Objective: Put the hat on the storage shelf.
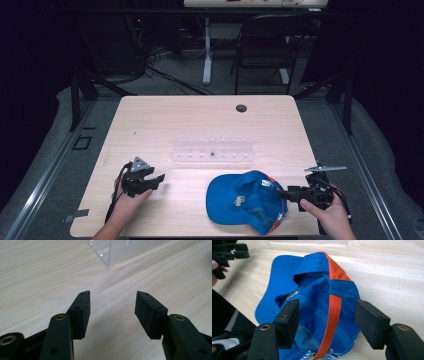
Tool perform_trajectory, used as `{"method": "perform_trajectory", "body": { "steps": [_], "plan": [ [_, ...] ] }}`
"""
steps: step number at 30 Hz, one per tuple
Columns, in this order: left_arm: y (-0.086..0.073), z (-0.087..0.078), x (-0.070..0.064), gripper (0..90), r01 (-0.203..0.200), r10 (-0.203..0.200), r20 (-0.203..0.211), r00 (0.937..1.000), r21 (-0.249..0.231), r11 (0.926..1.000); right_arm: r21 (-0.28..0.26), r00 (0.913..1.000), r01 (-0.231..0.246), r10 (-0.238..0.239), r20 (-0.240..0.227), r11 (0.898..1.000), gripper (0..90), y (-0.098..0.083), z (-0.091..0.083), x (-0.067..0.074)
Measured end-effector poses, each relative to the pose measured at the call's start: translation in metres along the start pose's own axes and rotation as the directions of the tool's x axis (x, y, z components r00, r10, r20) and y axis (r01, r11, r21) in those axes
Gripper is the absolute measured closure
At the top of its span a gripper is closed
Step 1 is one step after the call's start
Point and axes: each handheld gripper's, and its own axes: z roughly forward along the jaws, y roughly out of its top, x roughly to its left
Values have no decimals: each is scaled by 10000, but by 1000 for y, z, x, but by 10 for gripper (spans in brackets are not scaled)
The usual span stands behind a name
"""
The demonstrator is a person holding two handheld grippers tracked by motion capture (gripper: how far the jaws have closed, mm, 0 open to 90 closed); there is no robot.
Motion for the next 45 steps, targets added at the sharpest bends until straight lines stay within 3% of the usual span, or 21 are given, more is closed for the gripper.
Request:
{"method": "perform_trajectory", "body": {
  "steps": [3, 6, 12, 15, 19, 20, 26, 30, 34, 42, 45],
  "plan": [
    [0, 0, 0, 468, -4, 4, 8, 10000, -11, 10000, 116, 9999, -90, 91, -110, 9999, 396, 0, 1, -2],
    [0, 0, 0, 468, -9, 9, 1, 10000, -26, 10000, 441, 9998, -14, 4, 220, 9990, 424, -2, 3, -5],
    [0, 0, 0, 468, -10, 10, -4, 10000, -10, 10000, 631, 9989, -330, 351, -326, 9975, 411, -8, 10, -7],
    [0, 0, 0, 467, -18, 18, 2, 10000, -15, 10000, 748, 9989, -281, 309, -365, 9968, 453, -10, 13, -7],
    [0, -1, 0, 467, -19, 19, -17, 10000, -38, 10000, 863, 9966, -620, 664, -495, 9943, 507, -12, 15, -11],
    [0, -1, 0, 467, -7, 7, -12, 10000, -24, 10000, 826, 9945, -838, 885, -555, 9931, 516, -13, 16, -11],
    [0, 0, 0, 468, -21, 21, -11, 10000, -11, 10000, 1231, 9876, -961, 1100, -1121, 9877, 583, -15, 20, -14],
    [0, 0, 0, 467, -19, 19, -11, 10000, -27, 10000, 1165, 9922, -733, 842, -914, 9905, 595, -14, 20, -12],
    [0, -1, -1, 468, -34, 34, -23, 10000, -19, 10000, 1129, 9915, -734, 846, -987, 9909, 640, -11, 17, -12],
    [0, 0, -1, 468, -53, 53, -19, 10000, -30, 10000, 1268, 9875, -995, 1135, -1089, 9869, 652, -9, 18, -13],
    [0, 0, -1, 468, -55, 55, -13, 10000, -18, 10000, 1370, 9867, -1085, 1234, -1053, 9846, 728, -8, 17, -14]
  ]
}}
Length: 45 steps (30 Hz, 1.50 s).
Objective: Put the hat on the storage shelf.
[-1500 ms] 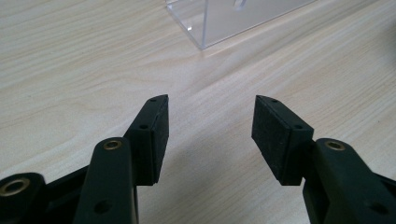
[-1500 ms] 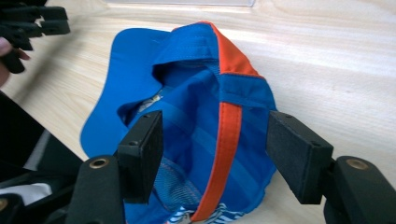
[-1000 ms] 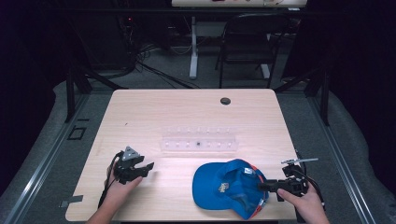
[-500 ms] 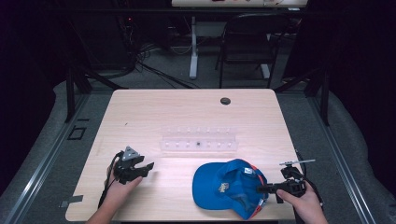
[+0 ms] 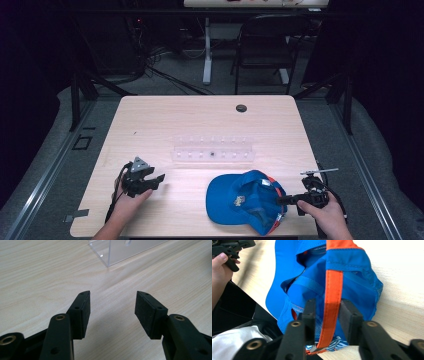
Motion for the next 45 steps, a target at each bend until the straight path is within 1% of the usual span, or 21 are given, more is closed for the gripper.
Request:
{"method": "perform_trajectory", "body": {
  "steps": [1, 2, 4, 5, 10, 11, 14, 15, 16, 24, 27, 32, 34, 35, 37, 40, 41, 42, 43, 44, 45],
  "plan": [
    [0, 0, 0, 467, -65, 65, -7, 10000, 11, 10000, -98, 9999, -158, 158, -31, 9998, 744, 0, 0, 0],
    [0, 0, 0, 468, -58, 58, -5, 10000, 10, 10000, 60, 9999, -77, 78, -149, 10000, 750, 0, -1, -1],
    [0, 0, 0, 468, -30, 30, -1, 10000, 12, 10000, 149, 9999, -15, 17, -102, 9999, 764, 1, -2, -1],
    [0, 0, 0, 468, -28, 28, -3, 10000, 11, 10000, 142, 9999, -109, 111, -99, 9998, 770, 1, -2, 0],
    [0, 0, 0, 467, -7, 7, 7, 10000, 31, 10000, 206, 9999, -151, 152, -46, 9997, 773, 3, -3, 2],
    [0, 1, 0, 467, -3, 3, 8, 10000, 27, 10000, 158, 9997, -225, 227, -106, 9996, 774, 3, -4, 3],
    [0, 1, 0, 466, 6, -6, 22, 10000, 38, 10000, 273, 9996, -268, 267, 23, 9993, 775, 7, -5, 5],
    [0, 1, 0, 466, -5, 5, 26, 10000, 46, 10000, 161, 9990, -437, 437, 36, 9989, 775, 7, -4, 7],
    [0, 1, 0, 466, -12, 12, 28, 10000, 49, 10000, 379, 9992, -387, 382, 122, 9985, 775, 10, -6, 8],
    [0, 0, 0, 466, -13, 13, -7, 10000, 17, 10000, 530, 9967, -717, 695, 420, 9960, 776, 24, -15, 21],
    [0, 0, 0, 466, -30, 30, -17, 10000, 12, 10000, 756, 9969, -585, 543, 571, 9954, 776, 32, -20, 28],
    [0, 1, -1, 466, 43, -43, -74, 10000, -53, 10000, 995, 9946, -654, 568, 872, 9929, 776, 39, -24, 37],
    [0, 0, -1, 466, -29, 29, -18, 10000, 17, 10000, 1027, 9939, -665, 567, 951, 9925, 776, 42, -25, 41],
    [0, 0, -1, 466, -11, 11, -26, 10000, 12, 10000, 1185, 9941, -558, 442, 987, 9914, 776, 44, -27, 42],
    [0, 0, -1, 466, -36, 36, -24, 10000, 10, 10000, 1260, 9930, -522, 381, 1120, 9907, 776, 46, -28, 45],
    [0, 0, 0, 467, -66, 66, -22, 10000, 22, 10000, 1278, 9905, -653, 489, 1282, 9897, 776, 49, -29, 51],
    [0, 0, -1, 466, -29, 29, -21, 10000, 25, 10000, 1524, 9906, -538, 336, 1324, 9869, 776, 52, -31, 53],
    [0, 0, -1, 466, -29, 29, -21, 10000, 25, 10000, 1524, 9906, -538, 336, 1324, 9869, 776, 52, -31, 53],
    [0, 0, -1, 466, -40, 40, -21, 10000, 18, 10000, 1352, 9884, -694, 498, 1432, 9884, 777, 53, -30, 55],
    [0, 0, -1, 466, -30, 31, -14, 10000, 31, 10000, 1445, 9885, -665, 454, 1445, 9873, 776, 54, -31, 56],
    [0, 0, -1, 466, -39, 39, -26, 10000, 30, 10000, 1362, 9857, -760, 539, 1594, 9878, 776, 56, -31, 60]
  ]
}}
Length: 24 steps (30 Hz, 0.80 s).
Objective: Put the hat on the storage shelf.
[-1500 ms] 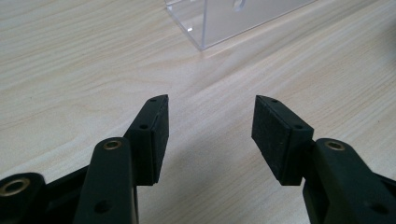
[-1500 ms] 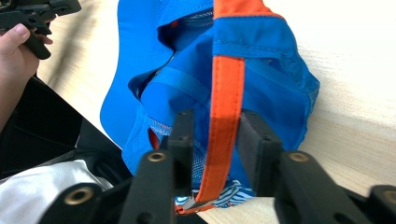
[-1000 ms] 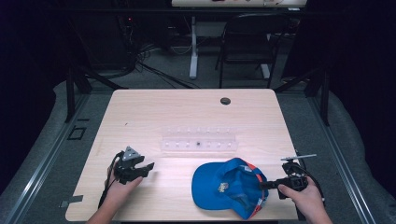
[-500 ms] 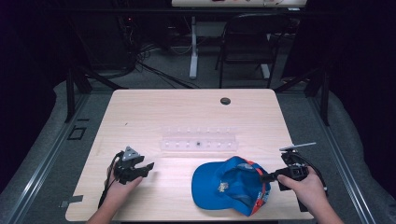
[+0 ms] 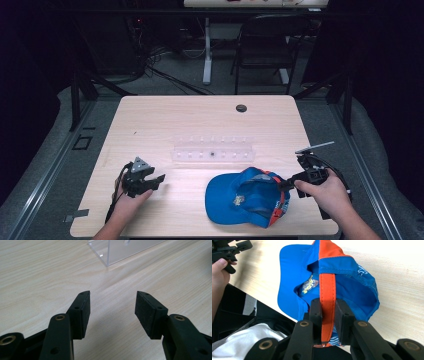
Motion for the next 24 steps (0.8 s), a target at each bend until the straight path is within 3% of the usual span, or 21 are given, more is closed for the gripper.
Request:
{"method": "perform_trajectory", "body": {
  "steps": [4, 7, 8, 13, 15, 18, 19, 24],
  "plan": [
    [0, 0, 0, 466, -13, 13, -7, 10000, 8, 10000, 354, 9992, 147, -160, 358, 9993, 776, 5, -5, 7],
    [0, 0, 0, 466, -18, 18, -3, 10000, -1, 10000, 294, 9986, 31, -47, 520, 9996, 776, 7, -6, 11],
    [0, 0, 0, 466, -16, 16, 1, 10000, 4, 10000, 565, 9987, 129, -156, 478, 9983, 776, 10, -9, 12],
    [0, 0, 0, 466, -44, 44, -7, 10000, 27, 10000, 435, 9988, -61, 39, 494, 9990, 777, 14, -8, 19],
    [0, 0, 0, 466, -38, 38, -9, 10000, 12, 10000, 796, 9980, 164, -212, 599, 9967, 779, 18, -9, 23],
    [0, 0, 0, 466, -40, 40, -7, 10000, 7, 10000, 808, 9977, 43, -98, 667, 9967, 780, 19, -9, 27],
    [0, 0, 0, 466, -37, 37, -7, 10000, 7, 10000, 1026, 9972, 239, -310, 676, 9944, 779, 21, -10, 28],
    [0, 0, -1, 466, -62, 62, 7, 10000, 15, 10000, 731, 9965, 60, -121, 824, 9973, 778, 26, -13, 36]
  ]
}}
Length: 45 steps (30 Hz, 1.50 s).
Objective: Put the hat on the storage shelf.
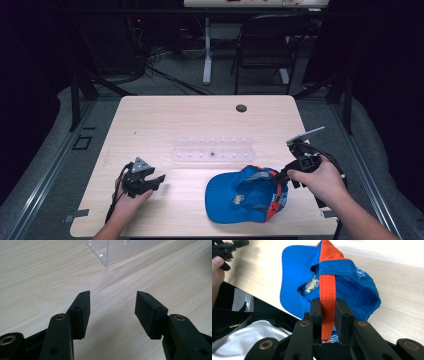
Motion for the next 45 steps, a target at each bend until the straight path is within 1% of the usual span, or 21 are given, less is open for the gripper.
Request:
{"method": "perform_trajectory", "body": {
  "steps": [4, 6, 7, 11, 13, 19, 21, 22, 23, 24, 25, 28, 29, 32, 33, 35, 37, 38, 40, 42, 45],
  "plan": [
    [0, 0, 0, 466, 39, -39, 15, 10000, -17, 10000, -85, 10000, -84, 84, -47, 9999, 778, 2, -4, 3],
    [0, 0, 0, 466, 6, -6, 5, 10000, -9, 10000, 3, 9998, -106, 106, -161, 9999, 778, 4, -7, 4],
    [0, 0, 0, 466, 6, -6, 6, 10000, 11, 10000, -59, 9998, -175, 175, -110, 9998, 778, 4, -8, 7],
    [0, 0, 0, 466, -35, 35, 19, 10000, 30, 10000, 105, 9998, -155, 156, -142, 9998, 777, 6, -16, 10],
    [0, 0, 0, 466, -57, 57, 20, 10000, 41, 10000, -77, 9989, -368, 365, -289, 9993, 777, 8, -20, 13],
    [0, 0, 0, 465, 33, -33, 17, 10000, 33, 10000, -115, 9990, -334, 330, -311, 9994, 777, 14, -28, 19],
    [0, -1, 0, 465, -61, 59, 111, 9999, 157, 9999, -7, 9994, -219, 218, -264, 9998, 777, 16, -31, 21],
    [0, -1, 0, 465, -58, 56, 102, 9999, 128, 9999, -191, 9989, -360, 354, -292, 9992, 778, 17, -31, 23],
    [0, -1, 0, 465, -81, 80, 102, 9999, 138, 9999, -51, 9992, -295, 294, -264, 9996, 777, 18, -33, 24],
    [0, -1, 0, 465, -76, 74, 109, 9999, 147, 9999, -142, 9991, -382, 379, -200, 9992, 777, 18, -33, 27],
    [0, 0, 0, 465, -67, 65, 113, 9999, 156, 9999, -6, 9995, -254, 254, -209, 9997, 778, 20, -35, 29],
    [0, 0, 0, 465, -69, 67, 118, 9999, 166, 9998, -79, 9993, -338, 337, -167, 9994, 778, 22, -37, 35],
    [0, 0, 0, 465, -78, 77, 118, 9999, 162, 9998, 54, 9997, -186, 187, -168, 9998, 778, 24, -40, 37],
    [0, 0, 0, 465, -72, 70, 125, 9999, 154, 9999, -66, 9993, -290, 288, -245, 9996, 778, 27, -42, 45],
    [0, 0, 0, 465, -64, 62, 122, 9999, 155, 9999, 73, 9994, -237, 239, -259, 9997, 778, 28, -44, 46],
    [0, 0, 0, 465, -51, 49, 129, 9999, 146, 9999, 32, 9992, -302, 303, -268, 9995, 778, 29, -44, 47],
    [0, -1, 0, 465, -51, 49, 127, 9999, 126, 9999, 143, 9982, -380, 387, -469, 9992, 778, 32, -46, 48],
    [0, -1, 0, 465, -74, 73, 131, 9999, 136, 9999, 275, 9982, -285, 299, -516, 9992, 778, 34, -47, 48],
    [0, -1, 0, 465, -56, 54, 133, 9999, 136, 9999, 58, 9959, -615, 617, -667, 9981, 778, 36, -46, 49],
    [0, 0, 0, 465, -16, 14, 137, 9999, 127, 9999, 77, 9933, -716, 720, -909, 9974, 778, 39, -48, 51],
    [0, 0, 0, 465, -21, 19, 127, 9999, 148, 9999, 55, 9921, -717, 718, -1030, 9974, 778, 41, -50, 53]
  ]
}}
